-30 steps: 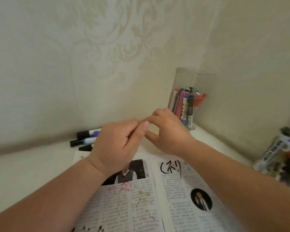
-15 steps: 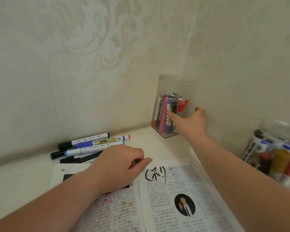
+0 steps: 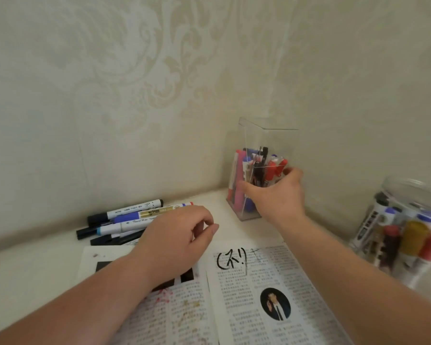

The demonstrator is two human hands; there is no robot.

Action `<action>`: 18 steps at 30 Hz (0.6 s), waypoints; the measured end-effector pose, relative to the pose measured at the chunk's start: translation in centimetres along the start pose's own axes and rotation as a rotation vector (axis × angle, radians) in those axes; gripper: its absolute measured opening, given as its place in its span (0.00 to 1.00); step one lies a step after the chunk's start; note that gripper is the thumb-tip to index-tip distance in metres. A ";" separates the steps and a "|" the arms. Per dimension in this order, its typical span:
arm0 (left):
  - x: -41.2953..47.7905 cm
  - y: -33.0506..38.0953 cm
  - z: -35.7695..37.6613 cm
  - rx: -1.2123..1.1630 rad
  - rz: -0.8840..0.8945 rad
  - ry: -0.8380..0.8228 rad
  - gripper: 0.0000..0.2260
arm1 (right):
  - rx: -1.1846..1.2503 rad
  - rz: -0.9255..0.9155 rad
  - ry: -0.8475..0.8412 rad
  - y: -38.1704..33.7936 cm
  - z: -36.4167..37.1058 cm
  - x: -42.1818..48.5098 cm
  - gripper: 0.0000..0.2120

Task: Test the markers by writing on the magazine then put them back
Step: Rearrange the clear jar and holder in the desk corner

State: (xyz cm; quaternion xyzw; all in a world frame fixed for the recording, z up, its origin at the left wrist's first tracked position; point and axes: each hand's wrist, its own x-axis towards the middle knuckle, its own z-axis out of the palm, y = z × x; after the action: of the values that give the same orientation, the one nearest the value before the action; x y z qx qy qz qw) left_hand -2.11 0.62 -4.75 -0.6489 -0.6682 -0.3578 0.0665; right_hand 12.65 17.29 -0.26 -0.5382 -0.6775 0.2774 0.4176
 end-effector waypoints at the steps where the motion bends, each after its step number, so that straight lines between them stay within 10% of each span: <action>1: 0.0 0.0 0.0 -0.010 -0.009 0.003 0.06 | -0.004 -0.001 0.004 0.2 -0.4 -0.5 0.54; 11: 0.0 2.1 -0.9 -0.054 -0.016 -0.171 0.04 | 0.050 0.011 -0.142 1.4 -3.7 -3.5 0.56; 18: 2.8 6.2 -2.5 -0.113 -0.386 -0.381 0.16 | -0.055 -0.030 -0.180 1.9 -5.1 -5.0 0.46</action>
State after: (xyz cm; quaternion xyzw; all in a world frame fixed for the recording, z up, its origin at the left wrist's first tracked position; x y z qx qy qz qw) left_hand 2.18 0.88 1.10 -0.5681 -0.7588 -0.2719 -0.1661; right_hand 18.38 12.59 -0.59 -0.5123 -0.7276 0.2994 0.3442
